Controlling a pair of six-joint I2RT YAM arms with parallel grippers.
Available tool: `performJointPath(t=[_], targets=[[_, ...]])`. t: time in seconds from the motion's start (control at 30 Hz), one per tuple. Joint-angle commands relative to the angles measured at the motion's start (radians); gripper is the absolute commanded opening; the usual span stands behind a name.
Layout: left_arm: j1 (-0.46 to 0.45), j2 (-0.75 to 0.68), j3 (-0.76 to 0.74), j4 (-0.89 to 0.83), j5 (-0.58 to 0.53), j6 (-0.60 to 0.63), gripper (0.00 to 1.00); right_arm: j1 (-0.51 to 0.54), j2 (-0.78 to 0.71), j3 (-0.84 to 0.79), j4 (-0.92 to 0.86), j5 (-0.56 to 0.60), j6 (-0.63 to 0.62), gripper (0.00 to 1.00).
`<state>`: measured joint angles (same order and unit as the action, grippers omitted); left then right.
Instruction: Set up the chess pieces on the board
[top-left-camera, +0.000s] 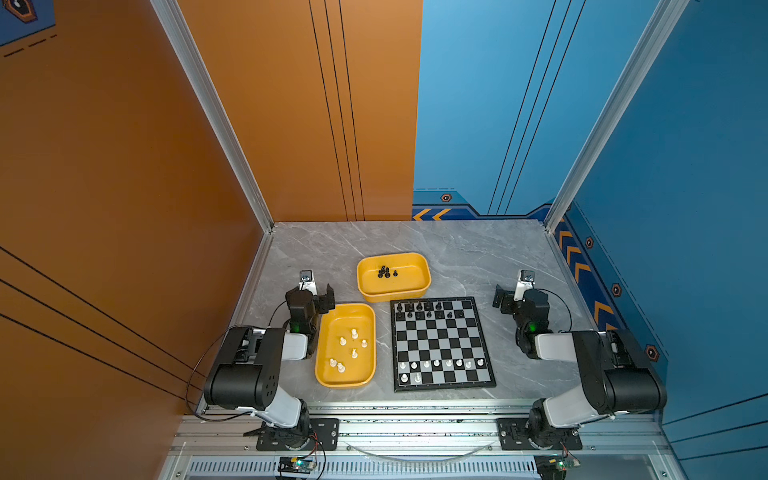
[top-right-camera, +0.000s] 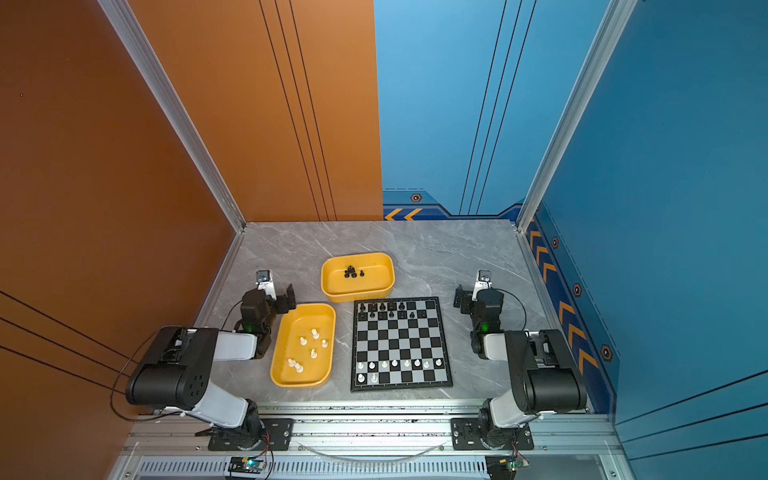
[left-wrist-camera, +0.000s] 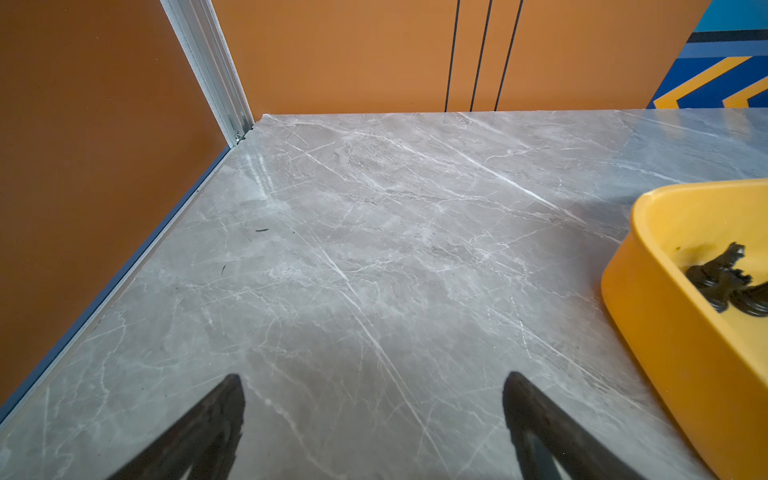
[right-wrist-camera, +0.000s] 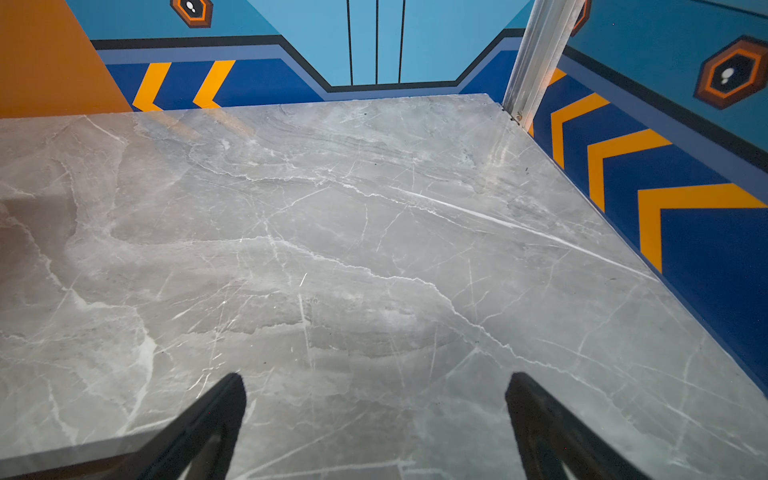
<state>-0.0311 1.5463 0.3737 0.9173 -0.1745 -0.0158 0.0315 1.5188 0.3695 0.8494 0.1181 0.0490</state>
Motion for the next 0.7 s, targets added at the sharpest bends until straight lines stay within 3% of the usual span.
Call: performJointPath(t=[0.0, 0.07, 0.1, 0.13, 0.17, 0.23, 0.33, 0.4, 0.53, 0.67], targets=[[0.012, -0.038, 0.043, -0.11, -0.036, -0.012, 0.98, 0.019, 0.004, 0.019, -0.002, 0.096, 0.007, 1.0], [0.01, -0.089, 0.076, -0.223, -0.08, -0.029, 0.98, 0.042, -0.025, 0.019, -0.022, 0.224, 0.032, 1.0], [0.006, -0.104, 0.094, -0.268, -0.092, -0.03, 0.98, 0.05, -0.033, 0.016, -0.028, 0.233, 0.026, 1.0], [0.001, -0.112, 0.117, -0.307, -0.106, -0.026, 0.98, 0.082, -0.034, 0.026, -0.019, 0.328, 0.013, 1.0], [-0.007, -0.112, 0.142, -0.344, -0.118, -0.019, 0.98, 0.128, -0.053, 0.064, -0.107, 0.477, 0.002, 1.0], [-0.031, -0.106, 0.201, -0.434, -0.149, -0.002, 0.98, 0.152, -0.093, 0.186, -0.369, 0.548, 0.002, 1.0], [-0.081, -0.092, 0.293, -0.582, -0.168, 0.014, 0.98, 0.2, -0.14, 0.302, -0.581, 0.696, 0.03, 1.0], [-0.119, -0.095, 0.342, -0.67, -0.161, 0.017, 0.98, 0.229, -0.19, 0.367, -0.74, 0.694, 0.075, 1.0], [-0.218, -0.127, 0.456, -0.853, -0.18, 0.001, 0.98, 0.219, -0.248, 0.572, -1.194, 0.501, 0.228, 1.0], [-0.311, -0.142, 0.586, -1.004, -0.169, -0.034, 0.98, 0.231, -0.269, 0.666, -1.346, 0.371, 0.236, 1.0]])
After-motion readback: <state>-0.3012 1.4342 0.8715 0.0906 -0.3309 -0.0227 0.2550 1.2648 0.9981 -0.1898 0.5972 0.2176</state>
